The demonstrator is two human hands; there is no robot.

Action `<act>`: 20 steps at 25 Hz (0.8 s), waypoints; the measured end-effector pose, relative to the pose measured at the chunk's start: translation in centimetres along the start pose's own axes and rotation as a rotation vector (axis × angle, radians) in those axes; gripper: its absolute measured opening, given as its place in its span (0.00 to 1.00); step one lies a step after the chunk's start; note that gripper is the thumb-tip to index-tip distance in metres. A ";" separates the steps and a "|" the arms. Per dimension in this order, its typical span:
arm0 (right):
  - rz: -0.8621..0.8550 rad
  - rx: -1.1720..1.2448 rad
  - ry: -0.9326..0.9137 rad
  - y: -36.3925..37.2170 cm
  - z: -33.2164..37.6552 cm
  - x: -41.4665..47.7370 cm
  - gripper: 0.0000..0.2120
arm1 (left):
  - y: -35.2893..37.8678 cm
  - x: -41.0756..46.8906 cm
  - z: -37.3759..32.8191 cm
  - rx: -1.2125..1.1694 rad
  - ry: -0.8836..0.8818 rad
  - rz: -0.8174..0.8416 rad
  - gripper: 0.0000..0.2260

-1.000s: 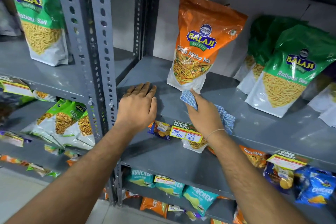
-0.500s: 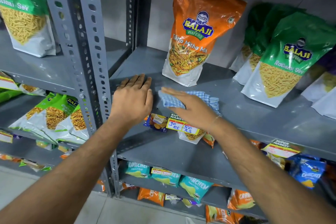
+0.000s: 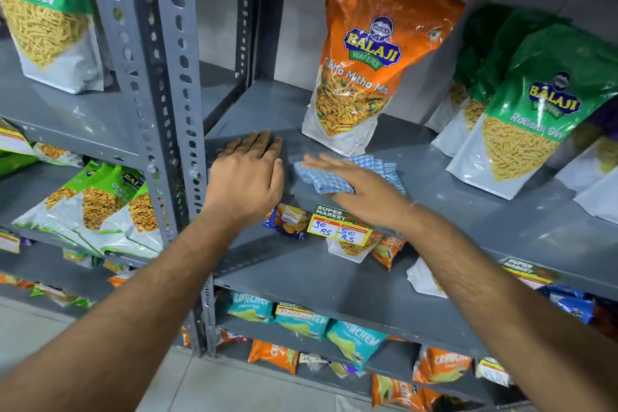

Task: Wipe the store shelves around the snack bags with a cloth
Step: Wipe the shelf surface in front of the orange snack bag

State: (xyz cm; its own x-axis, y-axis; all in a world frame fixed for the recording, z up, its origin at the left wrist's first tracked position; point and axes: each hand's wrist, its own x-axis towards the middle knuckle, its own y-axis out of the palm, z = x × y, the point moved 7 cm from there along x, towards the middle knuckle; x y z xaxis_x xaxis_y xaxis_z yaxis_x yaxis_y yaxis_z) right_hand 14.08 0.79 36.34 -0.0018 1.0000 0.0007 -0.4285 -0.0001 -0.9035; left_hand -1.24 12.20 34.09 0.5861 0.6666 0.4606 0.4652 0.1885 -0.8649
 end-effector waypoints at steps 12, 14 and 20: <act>-0.429 0.204 0.092 -8.1 -2.5 -5.5 0.17 | 0.0 -0.1 -0.2 0.006 0.000 -0.021 0.26; -0.273 0.177 0.078 -4.6 -3.3 -3.4 0.23 | -0.1 0.0 -0.1 0.006 0.009 -0.010 0.26; -0.179 0.265 0.068 -1.3 -1.5 -7.4 0.22 | -1.3 -0.5 -0.1 -0.157 -0.004 -0.009 0.27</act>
State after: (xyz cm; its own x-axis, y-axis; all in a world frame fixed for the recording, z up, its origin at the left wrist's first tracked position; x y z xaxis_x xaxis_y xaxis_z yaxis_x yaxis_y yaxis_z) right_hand 15.98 -6.60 36.91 0.1515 0.9821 0.1122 -0.6371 0.1838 -0.7486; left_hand -2.04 11.56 35.04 0.5792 0.6681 0.4672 0.5686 0.0796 -0.8187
